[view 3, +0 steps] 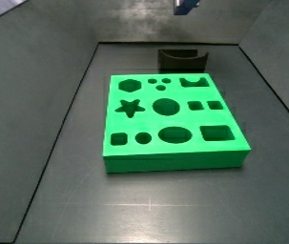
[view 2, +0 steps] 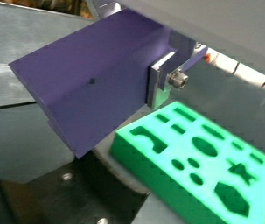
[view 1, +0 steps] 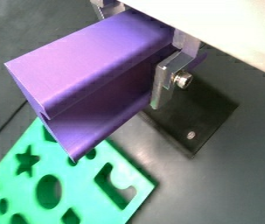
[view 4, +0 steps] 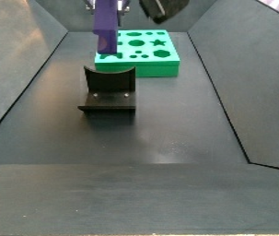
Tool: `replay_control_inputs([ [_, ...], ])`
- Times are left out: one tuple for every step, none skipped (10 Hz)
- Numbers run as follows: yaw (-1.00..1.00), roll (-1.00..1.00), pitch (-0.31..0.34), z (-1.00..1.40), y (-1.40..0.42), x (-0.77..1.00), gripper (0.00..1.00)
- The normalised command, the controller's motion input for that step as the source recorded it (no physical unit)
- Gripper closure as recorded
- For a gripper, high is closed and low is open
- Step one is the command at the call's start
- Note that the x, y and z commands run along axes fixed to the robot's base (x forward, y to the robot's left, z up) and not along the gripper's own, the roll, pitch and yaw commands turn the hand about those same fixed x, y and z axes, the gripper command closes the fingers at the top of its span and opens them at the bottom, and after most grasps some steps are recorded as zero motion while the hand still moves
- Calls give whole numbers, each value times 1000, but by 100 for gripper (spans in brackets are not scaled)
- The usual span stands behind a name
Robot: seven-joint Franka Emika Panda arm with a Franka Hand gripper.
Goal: Pick up the arch object. Move up. Place the arch object on the fixture. Regrasp the arch object. Rotate the arch object. Move to above the board. Insert the arch object.
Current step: Place the arch object on the fixture.
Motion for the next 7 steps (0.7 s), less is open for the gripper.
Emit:
replay_control_inputs([
  [-127, -621, 53, -9, 45, 84, 100],
  [-112, -379, 37, -15, 47, 75, 100],
  [-100, -252, 22, -1, 27, 66, 100],
  [-93, -201, 13, 0, 26, 58, 100],
  [-13, -1000, 273, -1000, 134, 123, 100],
  [-12, -1000, 275, -1000, 135, 123, 100],
  [-101, -887, 287, -1000, 139, 145, 100],
])
